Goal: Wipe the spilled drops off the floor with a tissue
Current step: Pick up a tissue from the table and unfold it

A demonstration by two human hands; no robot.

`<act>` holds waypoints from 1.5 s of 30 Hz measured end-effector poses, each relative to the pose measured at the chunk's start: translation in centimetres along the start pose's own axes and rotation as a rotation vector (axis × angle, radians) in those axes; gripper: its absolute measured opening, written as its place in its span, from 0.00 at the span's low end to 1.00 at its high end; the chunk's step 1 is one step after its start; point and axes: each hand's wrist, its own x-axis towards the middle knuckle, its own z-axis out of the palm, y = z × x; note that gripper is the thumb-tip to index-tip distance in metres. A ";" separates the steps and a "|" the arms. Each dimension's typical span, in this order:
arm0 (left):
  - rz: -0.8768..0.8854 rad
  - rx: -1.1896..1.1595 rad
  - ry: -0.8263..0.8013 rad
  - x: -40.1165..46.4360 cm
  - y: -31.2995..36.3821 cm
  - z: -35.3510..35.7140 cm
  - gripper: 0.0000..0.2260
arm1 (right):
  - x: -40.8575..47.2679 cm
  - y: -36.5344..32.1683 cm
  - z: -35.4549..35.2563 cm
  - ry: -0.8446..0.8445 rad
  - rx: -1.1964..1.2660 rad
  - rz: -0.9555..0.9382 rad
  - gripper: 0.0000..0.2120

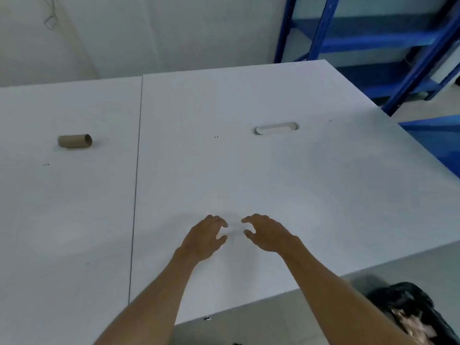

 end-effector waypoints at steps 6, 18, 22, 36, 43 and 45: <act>-0.017 -0.015 0.058 1.4 -2.3 3.0 0.12 | 1.9 1.8 2.8 0.002 0.008 -0.001 0.18; 0.063 0.104 0.180 3.8 -3.7 4.5 0.03 | 3.7 2.5 4.3 0.182 -0.029 -0.023 0.15; 0.146 0.090 0.191 3.8 -3.7 3.5 0.05 | 3.9 2.2 4.2 0.179 -0.074 -0.038 0.14; 0.099 -0.026 0.105 3.0 0.7 -2.5 0.13 | 1.4 0.4 -3.2 0.177 0.001 -0.037 0.08; 0.070 -0.187 0.195 4.0 5.7 -7.9 0.03 | -1.6 0.3 -9.3 0.221 0.078 -0.017 0.07; 0.079 -0.313 0.195 4.3 7.4 -9.9 0.03 | -2.7 0.3 -11.4 0.251 0.159 -0.005 0.05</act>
